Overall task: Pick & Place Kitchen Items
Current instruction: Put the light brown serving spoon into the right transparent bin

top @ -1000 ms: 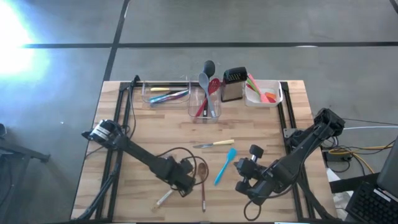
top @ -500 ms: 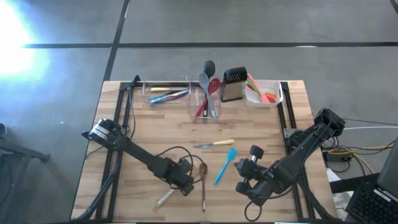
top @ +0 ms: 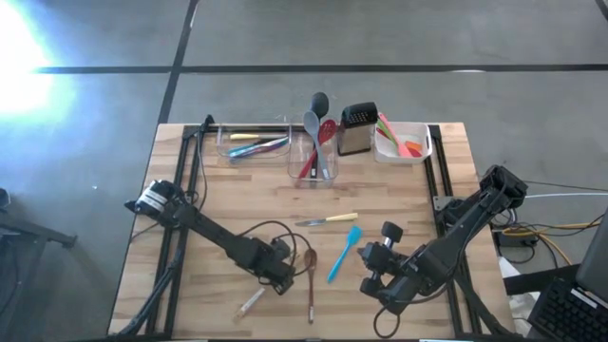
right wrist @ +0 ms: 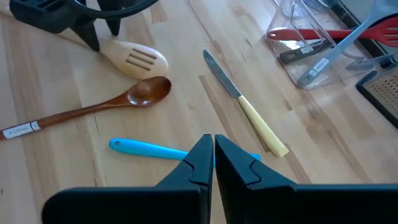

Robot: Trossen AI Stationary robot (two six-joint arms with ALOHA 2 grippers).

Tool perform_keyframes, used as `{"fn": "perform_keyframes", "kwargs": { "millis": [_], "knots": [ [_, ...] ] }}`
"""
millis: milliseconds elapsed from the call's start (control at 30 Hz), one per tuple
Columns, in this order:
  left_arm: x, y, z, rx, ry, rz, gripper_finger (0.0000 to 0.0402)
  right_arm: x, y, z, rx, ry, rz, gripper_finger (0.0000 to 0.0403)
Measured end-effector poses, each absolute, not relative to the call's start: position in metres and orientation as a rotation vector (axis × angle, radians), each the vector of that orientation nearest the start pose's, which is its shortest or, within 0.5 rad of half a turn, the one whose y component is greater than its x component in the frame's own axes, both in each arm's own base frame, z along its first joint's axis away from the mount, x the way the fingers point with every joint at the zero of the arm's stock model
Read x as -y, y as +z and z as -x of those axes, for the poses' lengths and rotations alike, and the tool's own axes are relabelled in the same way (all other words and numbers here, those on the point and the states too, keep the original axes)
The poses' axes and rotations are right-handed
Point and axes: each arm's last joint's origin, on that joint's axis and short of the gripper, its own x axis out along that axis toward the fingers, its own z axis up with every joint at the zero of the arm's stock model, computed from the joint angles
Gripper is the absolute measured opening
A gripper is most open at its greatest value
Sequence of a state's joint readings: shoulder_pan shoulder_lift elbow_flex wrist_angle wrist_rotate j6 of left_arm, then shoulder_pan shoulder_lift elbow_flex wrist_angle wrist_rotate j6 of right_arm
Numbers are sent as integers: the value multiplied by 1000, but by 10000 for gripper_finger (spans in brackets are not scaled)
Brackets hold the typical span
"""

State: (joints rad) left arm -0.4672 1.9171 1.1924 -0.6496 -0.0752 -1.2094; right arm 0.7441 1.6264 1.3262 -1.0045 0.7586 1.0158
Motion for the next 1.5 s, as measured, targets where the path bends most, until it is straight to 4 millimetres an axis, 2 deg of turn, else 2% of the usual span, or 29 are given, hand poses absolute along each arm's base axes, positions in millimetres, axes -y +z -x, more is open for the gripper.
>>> {"fn": "perform_keyframes", "kwargs": {
  "millis": [267,533,867,1000,1233,1500],
  "knots": [
    [158,145,-318,-1298,485,631,235,-195,266,-241,-799,-454,-41,8],
    [149,145,-307,-1396,582,543,233,-195,267,-242,-798,-452,-41,8],
    [146,144,-307,-1408,579,529,230,-195,267,-242,-799,-449,-35,8],
    [145,144,-309,-1405,576,543,195,-195,268,-242,-799,-448,-35,8],
    [140,143,-314,-1376,563,568,89,-196,267,-242,-799,-448,-36,8],
    [130,133,-310,-1374,562,527,88,-197,268,-241,-797,-441,-36,8]
  ]
}}
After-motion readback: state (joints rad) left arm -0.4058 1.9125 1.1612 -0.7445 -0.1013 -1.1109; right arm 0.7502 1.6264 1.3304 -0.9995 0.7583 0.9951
